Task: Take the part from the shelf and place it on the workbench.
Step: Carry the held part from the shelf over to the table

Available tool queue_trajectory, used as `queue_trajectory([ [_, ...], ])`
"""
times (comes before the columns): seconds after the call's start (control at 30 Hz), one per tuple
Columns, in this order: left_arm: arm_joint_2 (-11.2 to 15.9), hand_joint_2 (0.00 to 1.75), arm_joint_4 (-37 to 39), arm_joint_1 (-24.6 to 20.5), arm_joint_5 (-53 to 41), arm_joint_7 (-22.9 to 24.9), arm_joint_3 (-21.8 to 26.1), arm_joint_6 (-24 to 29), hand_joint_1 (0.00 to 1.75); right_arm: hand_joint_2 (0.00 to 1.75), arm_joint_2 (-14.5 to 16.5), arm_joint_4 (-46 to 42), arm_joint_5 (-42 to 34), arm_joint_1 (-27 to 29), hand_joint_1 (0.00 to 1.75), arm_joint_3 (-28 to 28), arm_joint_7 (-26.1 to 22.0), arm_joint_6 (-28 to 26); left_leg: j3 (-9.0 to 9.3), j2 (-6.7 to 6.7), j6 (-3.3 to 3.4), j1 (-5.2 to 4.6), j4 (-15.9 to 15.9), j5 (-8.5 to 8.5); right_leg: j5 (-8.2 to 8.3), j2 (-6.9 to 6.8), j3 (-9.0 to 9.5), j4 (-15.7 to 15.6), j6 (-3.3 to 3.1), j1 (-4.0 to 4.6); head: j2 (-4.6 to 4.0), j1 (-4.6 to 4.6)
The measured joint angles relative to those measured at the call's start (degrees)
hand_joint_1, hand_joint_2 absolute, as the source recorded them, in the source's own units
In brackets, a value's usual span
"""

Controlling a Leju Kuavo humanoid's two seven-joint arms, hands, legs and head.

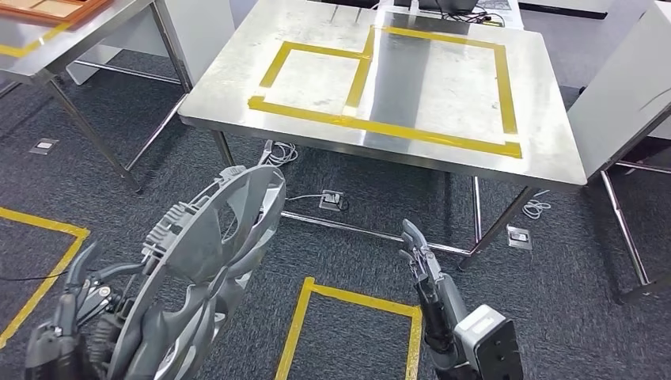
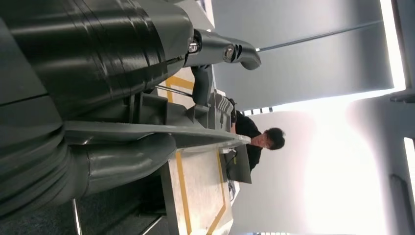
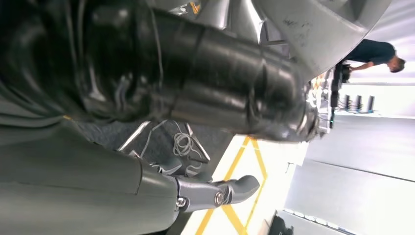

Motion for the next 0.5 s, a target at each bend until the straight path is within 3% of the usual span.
queue_trajectory([
  [0.13, -0.2, 1.75, -0.5, 1.6, 2.2, -2.2, 1.8, 0.0, 1.51, 0.0, 0.1, 0.4, 0.1, -0.3, 0.0, 0.0, 0.6, -0.3, 0.38, -0.03, 0.85, 0.11, -0.5, 0.06, -0.82, -0.56, -0.97, 1.0, 1.16, -0.19, 0.0, 0.39],
  [0.2, -0.3, 1.75, -0.5, 1.6, 2.4, -2.0, 2.1, 0.0, 1.56, 0.0, 0.1, 0.5, 0.8, -0.5, 0.0, 0.0, 1.1, -0.5, 0.5, 0.09, 1.16, 0.26, -0.6, 0.06, -3.66, -1.61, -3.57, 6.3, 1.8, -0.44, 0.0, 1.1],
  [0.27, -0.3, 1.75, -0.4, 1.6, 2.3, -1.4, 2.4, 0.0, 1.57, 0.0, 0.2, 0.6, 1.3, -0.5, 0.0, 0.0, 1.6, -0.6, 0.51, 0.31, 1.35, 0.2, -0.6, -0.06, -6.85, -2.16, -7.55, 14.2, 2.23, -0.79, 0.0, 1.79],
  [0.3, -0.3, 1.75, -0.4, 1.7, 2.2, -1.1, 2.5, 0.0, 1.55, 0.0, 0.2, 0.7, 1.4, -0.5, 0.0, 0.1, 1.7, -0.6, 0.52, 0.4, 1.39, 0.17, -0.5, -0.12, -7.17, -2.21, -8.78, 16.5, 2.31, -0.87, 0.0, 1.94],
  [0.33, -0.3, 1.75, -0.4, 1.6, 2.1, -0.8, 2.5, 0.0, 1.54, 0.0, 0.2, 0.8, 1.5, -0.4, 0.0, 0.1, 1.7, -0.7, 0.58, 0.45, 1.41, 0.13, -0.5, -0.17, -6.38, -2.23, -8.97, 16.5, 2.28, -0.91, 0.0, 2.1],
  [0.37, -0.3, 1.75, -0.4, 1.6, 2.0, -0.6, 2.5, 0.0, 1.52, 0.0, 0.2, 0.8, 1.5, -0.4, 0.0, 0.1, 1.7, -0.7, 0.68, 0.47, 1.4, 0.09, -0.5, -0.23, -4.66, -2.24, -8.07, 14.3, 2.12, -0.89, 0.0, 2.27],
  [0.43, -0.3, 1.75, -0.4, 1.6, 1.7, -0.3, 2.5, 0.0, 1.49, 0.0, 0.2, 0.9, 1.5, -0.5, 0.0, 0.2, 1.7, -0.8, 0.94, 0.46, 1.29, -0.04, -0.5, -0.38, -0.8, -2.55, -4.35, 6.3, 1.38, -0.62, 0.0, 2.56],
  [0.5, -0.3, 1.75, -0.4, 1.6, 1.6, -0.2, 2.5, 0.0, 1.46, 0.0, 0.2, 0.9, 1.7, -0.5, 0.0, 0.2, 1.6, -1.0, 0.98, 0.49, 0.96, -0.09, -0.5, -0.5, 0.55, -3.0, -1.8, 1.0, 0.6, -0.13, 0.0, 2.71],
])
